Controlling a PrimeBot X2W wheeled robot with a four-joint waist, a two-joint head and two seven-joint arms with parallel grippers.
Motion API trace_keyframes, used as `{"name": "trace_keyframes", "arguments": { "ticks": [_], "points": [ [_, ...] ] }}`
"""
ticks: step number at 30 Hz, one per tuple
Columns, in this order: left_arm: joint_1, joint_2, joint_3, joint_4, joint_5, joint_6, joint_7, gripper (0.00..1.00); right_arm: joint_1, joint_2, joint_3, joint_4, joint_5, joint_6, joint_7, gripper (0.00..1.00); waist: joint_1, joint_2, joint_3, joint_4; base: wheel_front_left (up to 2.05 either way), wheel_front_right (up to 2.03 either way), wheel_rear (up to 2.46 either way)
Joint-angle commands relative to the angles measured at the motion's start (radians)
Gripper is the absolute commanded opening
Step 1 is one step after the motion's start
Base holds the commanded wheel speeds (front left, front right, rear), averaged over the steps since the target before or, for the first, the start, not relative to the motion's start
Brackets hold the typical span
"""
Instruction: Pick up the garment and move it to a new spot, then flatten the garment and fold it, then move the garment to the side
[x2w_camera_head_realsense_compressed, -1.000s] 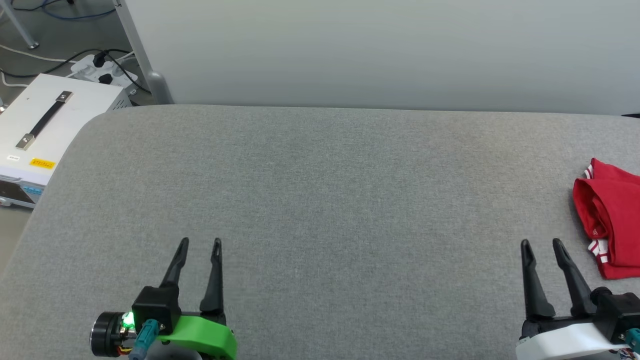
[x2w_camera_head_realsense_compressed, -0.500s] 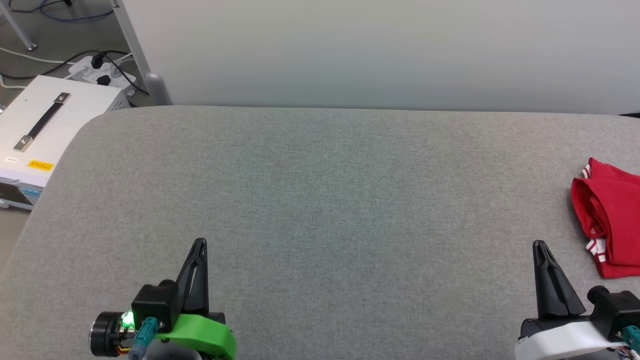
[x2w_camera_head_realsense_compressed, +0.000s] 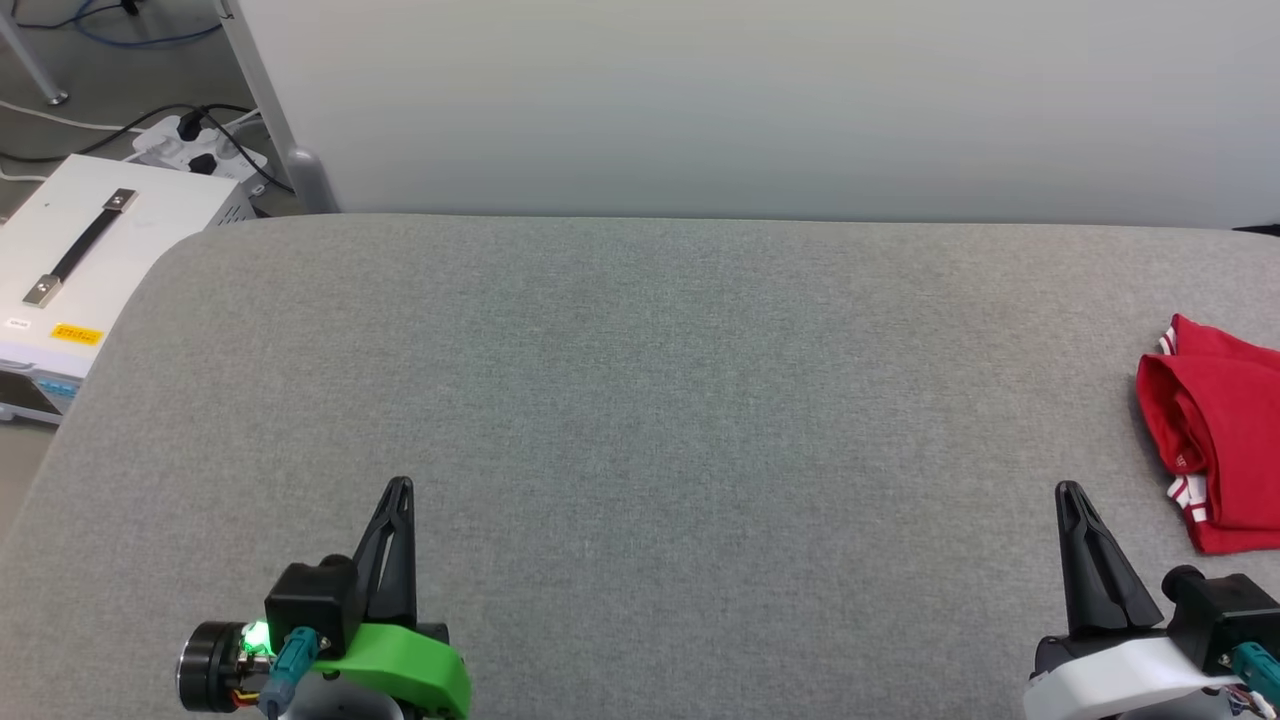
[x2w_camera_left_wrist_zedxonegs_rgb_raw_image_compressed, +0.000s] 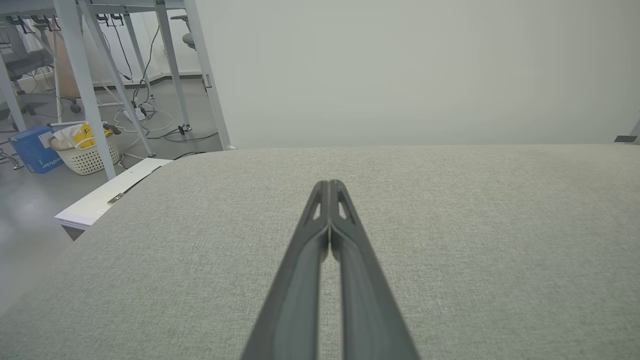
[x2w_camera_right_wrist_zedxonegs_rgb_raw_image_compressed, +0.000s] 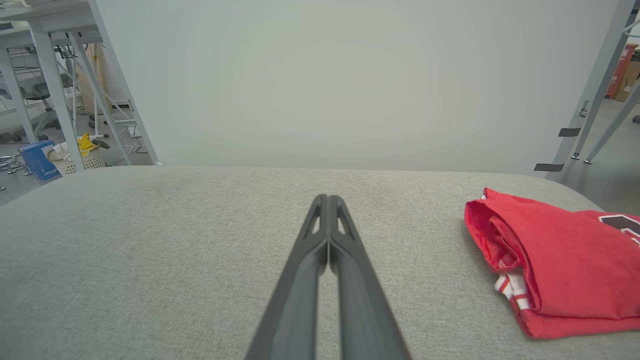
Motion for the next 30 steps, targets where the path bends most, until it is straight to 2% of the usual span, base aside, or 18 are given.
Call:
{"name": "trace_keyframes", "arguments": {
  "ticks": [1, 30],
  "points": [
    [-0.008, -0.003, 0.002, -0.008, 0.005, 0.008, 0.004, 0.0, -0.02, 0.001, 0.002, 0.004, -0.013, 0.0, 0.008, 0.0, 0.0, -0.0001, 0.0, -0.001, 0.0, 0.0, 0.0],
    [-0.017, -0.006, 0.01, -0.028, 0.019, 0.019, 0.062, 0.0, -0.048, 0.003, 0.013, 0.013, -0.046, 0.0, 0.066, 0.0, 0.0, -0.0001, -0.004, -0.012, 0.0, 0.0, 0.0]
  ]
}}
